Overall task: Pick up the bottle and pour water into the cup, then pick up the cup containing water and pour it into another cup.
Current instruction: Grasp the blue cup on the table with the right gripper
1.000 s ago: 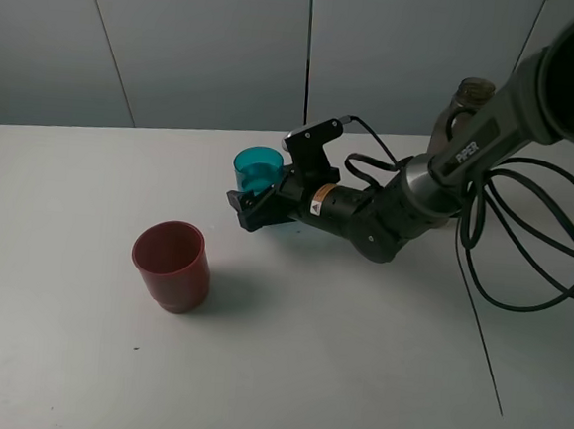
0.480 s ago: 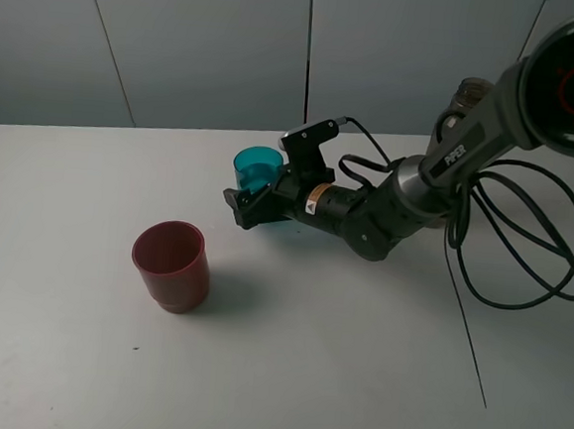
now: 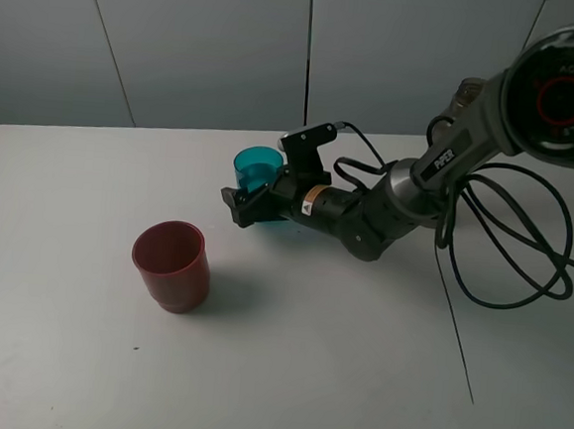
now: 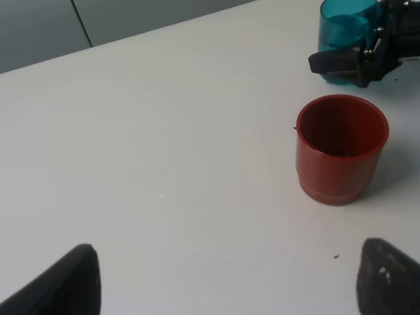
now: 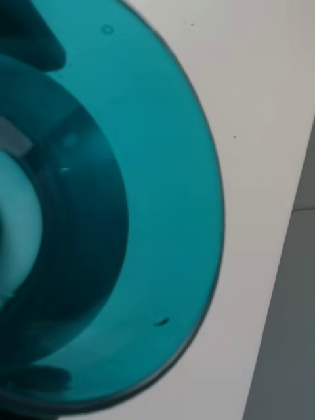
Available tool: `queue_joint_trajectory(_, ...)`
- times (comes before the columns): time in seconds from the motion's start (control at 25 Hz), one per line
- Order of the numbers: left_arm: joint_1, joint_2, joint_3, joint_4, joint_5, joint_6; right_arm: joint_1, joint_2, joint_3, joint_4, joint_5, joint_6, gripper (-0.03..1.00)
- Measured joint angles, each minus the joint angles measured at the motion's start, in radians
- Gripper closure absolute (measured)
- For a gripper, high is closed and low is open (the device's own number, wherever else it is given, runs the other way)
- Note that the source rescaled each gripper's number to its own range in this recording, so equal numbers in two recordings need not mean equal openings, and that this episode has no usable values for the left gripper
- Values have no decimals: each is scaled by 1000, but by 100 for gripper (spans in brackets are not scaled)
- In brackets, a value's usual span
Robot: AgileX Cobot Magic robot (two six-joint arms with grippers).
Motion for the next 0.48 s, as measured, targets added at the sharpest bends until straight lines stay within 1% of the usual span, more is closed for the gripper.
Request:
queue_joint_trajectory(0.04,0,0,0,0,0,0,0,0,0,0,0,2,33)
queue_joint_trajectory(0.08,0,0,0,0,0,0,0,0,0,0,0,4,64)
queue_joint_trajectory(0.12,0,0,0,0,0,0,0,0,0,0,0,2,91)
queue_joint_trajectory(0.16,0,0,0,0,0,0,0,0,0,0,3,2,89)
queue_joint_trajectory(0.48,0,0,0,0,0,0,0,0,0,0,5,-27,89)
